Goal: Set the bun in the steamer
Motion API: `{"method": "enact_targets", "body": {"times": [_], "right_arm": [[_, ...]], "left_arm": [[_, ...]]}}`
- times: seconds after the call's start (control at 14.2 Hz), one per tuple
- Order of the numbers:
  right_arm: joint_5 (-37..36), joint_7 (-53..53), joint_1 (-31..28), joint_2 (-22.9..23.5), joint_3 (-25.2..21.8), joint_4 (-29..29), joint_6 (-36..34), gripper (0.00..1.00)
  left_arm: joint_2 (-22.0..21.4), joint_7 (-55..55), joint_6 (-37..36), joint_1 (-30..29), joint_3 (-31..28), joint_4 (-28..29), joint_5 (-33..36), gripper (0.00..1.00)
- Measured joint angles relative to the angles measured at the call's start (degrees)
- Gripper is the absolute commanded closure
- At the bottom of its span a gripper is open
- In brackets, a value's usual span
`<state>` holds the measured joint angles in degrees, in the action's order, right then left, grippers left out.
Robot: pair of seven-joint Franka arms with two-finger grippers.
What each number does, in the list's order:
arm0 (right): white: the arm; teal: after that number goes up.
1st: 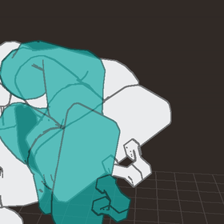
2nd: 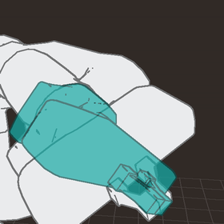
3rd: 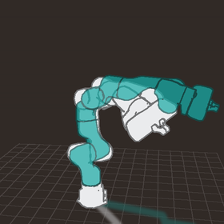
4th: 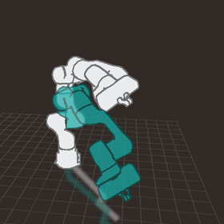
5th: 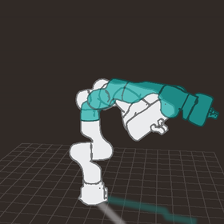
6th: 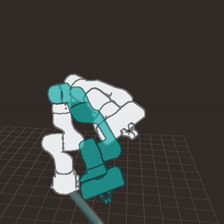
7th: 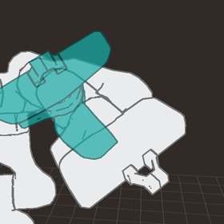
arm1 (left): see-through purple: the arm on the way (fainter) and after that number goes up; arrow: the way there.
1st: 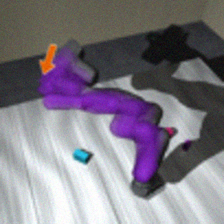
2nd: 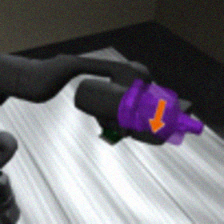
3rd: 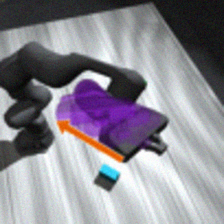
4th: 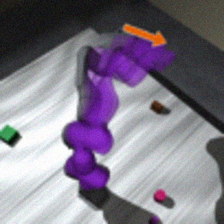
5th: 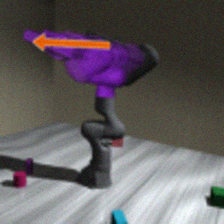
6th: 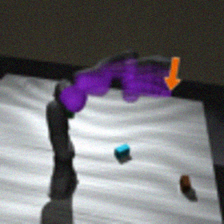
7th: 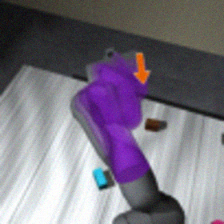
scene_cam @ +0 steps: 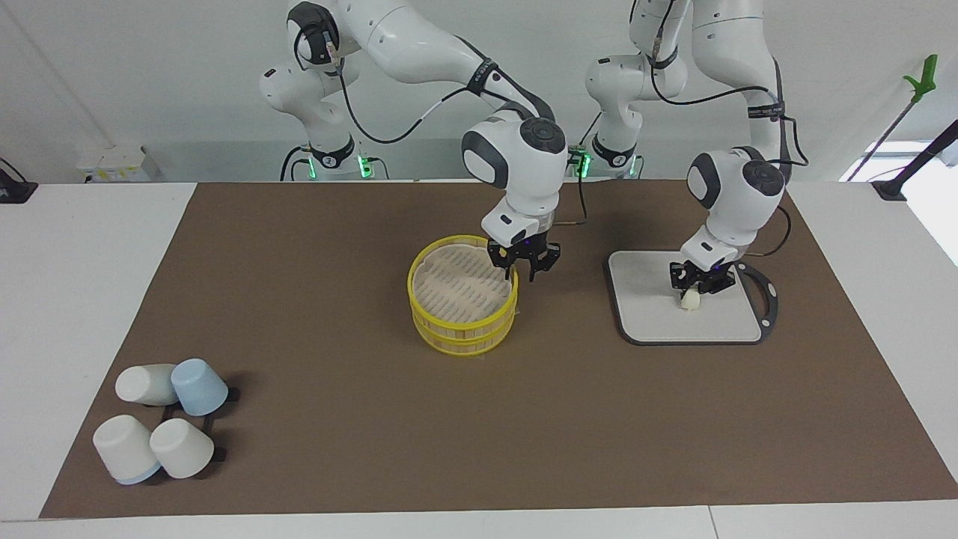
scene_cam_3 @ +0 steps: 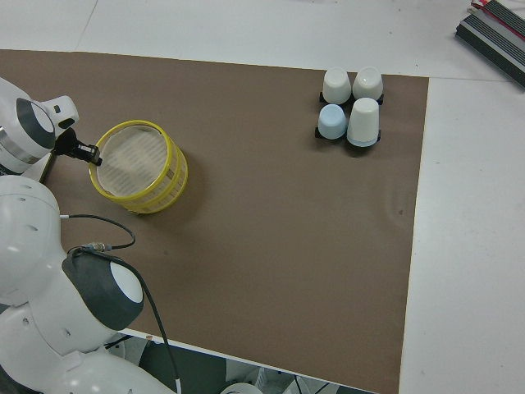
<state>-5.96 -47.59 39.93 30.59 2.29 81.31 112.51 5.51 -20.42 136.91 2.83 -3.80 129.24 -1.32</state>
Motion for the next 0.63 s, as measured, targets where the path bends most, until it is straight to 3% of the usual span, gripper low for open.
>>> {"method": "enact_targets", "body": {"times": [0.35,0.63], "right_arm": [[0.0,8.7,-5.1,-0.1,-0.3,-6.9,-6.0,1.0],[2.7,22.0,-15.0,-1.5,-0.5,-9.5,-8.3,1.0]], "left_arm": [[0.0,4.0,-15.5,2.2,0.2,-12.1,0.0,0.78],[2.5,22.8,-25.2,12.2,0.6,-24.3,-0.1,0.78]]}}
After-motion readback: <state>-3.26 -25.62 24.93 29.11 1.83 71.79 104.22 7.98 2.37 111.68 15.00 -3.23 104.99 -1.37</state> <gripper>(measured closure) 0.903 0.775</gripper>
